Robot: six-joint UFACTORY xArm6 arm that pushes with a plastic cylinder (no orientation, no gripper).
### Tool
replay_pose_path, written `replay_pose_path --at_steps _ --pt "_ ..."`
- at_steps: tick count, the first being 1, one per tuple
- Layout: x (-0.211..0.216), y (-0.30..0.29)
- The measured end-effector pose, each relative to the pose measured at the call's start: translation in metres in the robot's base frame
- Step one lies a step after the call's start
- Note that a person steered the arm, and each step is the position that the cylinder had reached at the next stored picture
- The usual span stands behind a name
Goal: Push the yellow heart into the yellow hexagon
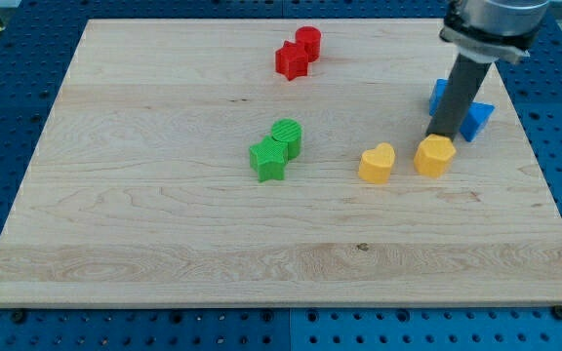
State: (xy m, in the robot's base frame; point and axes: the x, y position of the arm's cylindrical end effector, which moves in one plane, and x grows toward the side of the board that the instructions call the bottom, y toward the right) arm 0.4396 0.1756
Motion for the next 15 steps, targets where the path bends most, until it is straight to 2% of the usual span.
replay_pose_path --at_steps 2,3,5,6,10,13,15 --pt "0.022 -0.048" --pt "-0.001 -0.049" --pt "-0.004 -0.148" --pt "0.006 -0.158" --pt "0.018 -0.101" --pt "0.069 -0.067" --pt "0.071 -0.038"
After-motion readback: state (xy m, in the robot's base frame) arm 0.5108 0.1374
